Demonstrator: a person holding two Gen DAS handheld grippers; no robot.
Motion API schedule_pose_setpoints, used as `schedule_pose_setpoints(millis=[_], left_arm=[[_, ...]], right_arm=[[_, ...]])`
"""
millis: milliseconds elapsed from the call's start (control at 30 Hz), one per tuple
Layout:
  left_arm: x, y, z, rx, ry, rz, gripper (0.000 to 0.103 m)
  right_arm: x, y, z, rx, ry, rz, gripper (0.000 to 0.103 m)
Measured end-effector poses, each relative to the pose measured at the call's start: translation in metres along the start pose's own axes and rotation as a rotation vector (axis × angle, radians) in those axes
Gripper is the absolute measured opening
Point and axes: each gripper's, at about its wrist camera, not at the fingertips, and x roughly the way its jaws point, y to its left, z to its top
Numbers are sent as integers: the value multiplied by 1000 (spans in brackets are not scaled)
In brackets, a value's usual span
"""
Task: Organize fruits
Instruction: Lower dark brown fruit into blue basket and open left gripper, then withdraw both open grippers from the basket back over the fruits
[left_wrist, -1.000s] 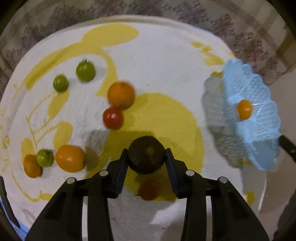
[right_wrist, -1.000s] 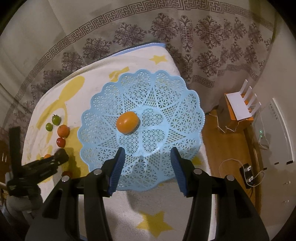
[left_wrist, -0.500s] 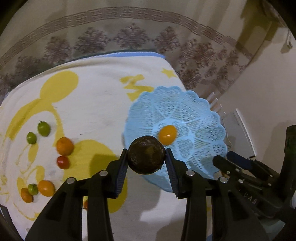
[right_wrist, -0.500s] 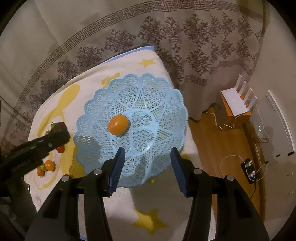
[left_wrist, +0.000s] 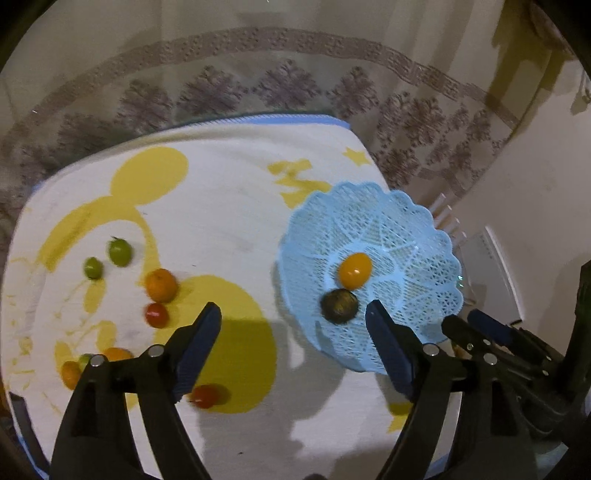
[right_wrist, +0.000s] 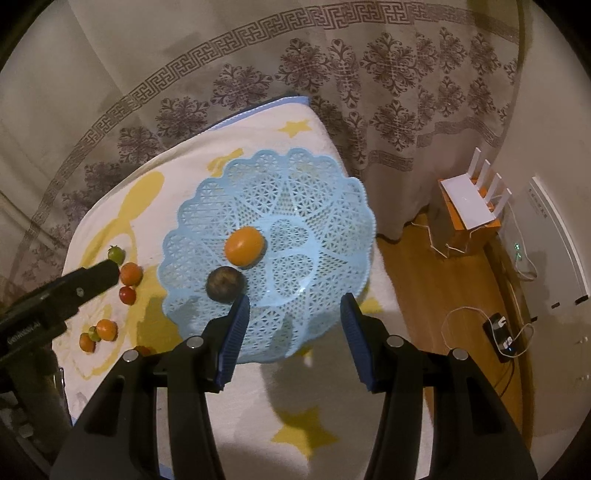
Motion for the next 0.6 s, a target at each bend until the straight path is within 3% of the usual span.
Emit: schedule_pose_setpoints(millis=[300, 600], left_arm=[[-47, 15, -3, 7, -92, 68, 89], [-67, 41, -15, 8, -95, 138, 92]], right_arm=[[-13, 25, -6, -28, -13, 14, 63], [-17, 58, -14, -58, -16, 33, 64]])
